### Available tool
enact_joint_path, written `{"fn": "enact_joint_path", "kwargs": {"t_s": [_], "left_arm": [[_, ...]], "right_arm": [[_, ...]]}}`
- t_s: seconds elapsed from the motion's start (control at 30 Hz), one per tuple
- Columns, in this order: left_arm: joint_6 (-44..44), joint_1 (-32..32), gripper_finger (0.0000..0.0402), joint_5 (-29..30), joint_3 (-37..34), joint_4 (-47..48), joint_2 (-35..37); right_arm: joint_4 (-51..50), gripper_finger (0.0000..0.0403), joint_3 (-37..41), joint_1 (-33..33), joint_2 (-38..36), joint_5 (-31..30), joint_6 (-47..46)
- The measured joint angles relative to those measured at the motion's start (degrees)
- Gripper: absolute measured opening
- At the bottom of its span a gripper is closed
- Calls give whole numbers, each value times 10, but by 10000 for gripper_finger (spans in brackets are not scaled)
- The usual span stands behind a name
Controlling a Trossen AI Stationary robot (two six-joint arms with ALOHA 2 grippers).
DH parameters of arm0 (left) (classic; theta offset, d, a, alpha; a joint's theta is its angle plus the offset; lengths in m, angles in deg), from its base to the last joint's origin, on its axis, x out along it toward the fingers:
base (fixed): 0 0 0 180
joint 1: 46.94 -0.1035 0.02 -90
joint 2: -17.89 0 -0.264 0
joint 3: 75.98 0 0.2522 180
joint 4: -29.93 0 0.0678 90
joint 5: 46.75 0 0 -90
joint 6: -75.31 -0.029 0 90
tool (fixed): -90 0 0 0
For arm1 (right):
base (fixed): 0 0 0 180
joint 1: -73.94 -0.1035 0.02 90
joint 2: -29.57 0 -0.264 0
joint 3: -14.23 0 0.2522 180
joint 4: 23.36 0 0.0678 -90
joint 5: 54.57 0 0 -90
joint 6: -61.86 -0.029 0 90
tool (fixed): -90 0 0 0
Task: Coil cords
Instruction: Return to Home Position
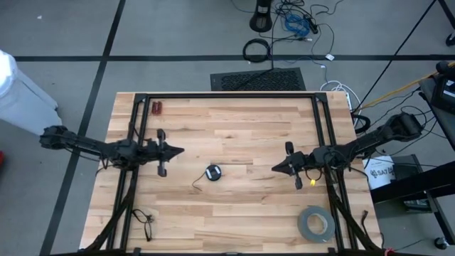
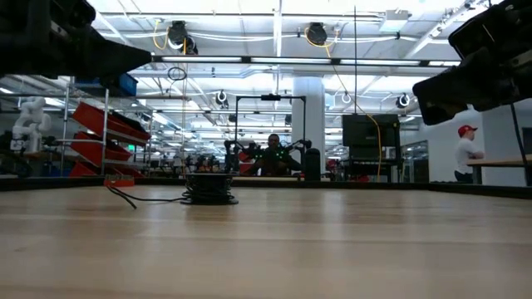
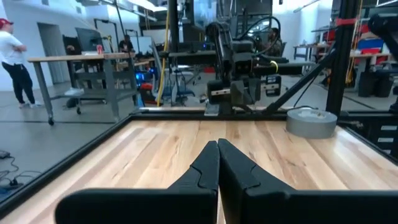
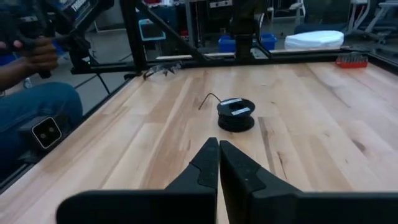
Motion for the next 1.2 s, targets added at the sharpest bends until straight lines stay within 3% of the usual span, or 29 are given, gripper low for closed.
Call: {"fn": "enact_joint_path", "kwargs": {"t_s": [0.63, 1.2], "left_arm": [[3, 0, 2, -19, 0, 115, 96], [4, -2, 2, -62, 0, 197, 185]], "right_arm": [[-146, 0, 0, 2, -134, 0, 17], [-281, 0, 0, 2, -310, -9, 26]]}}
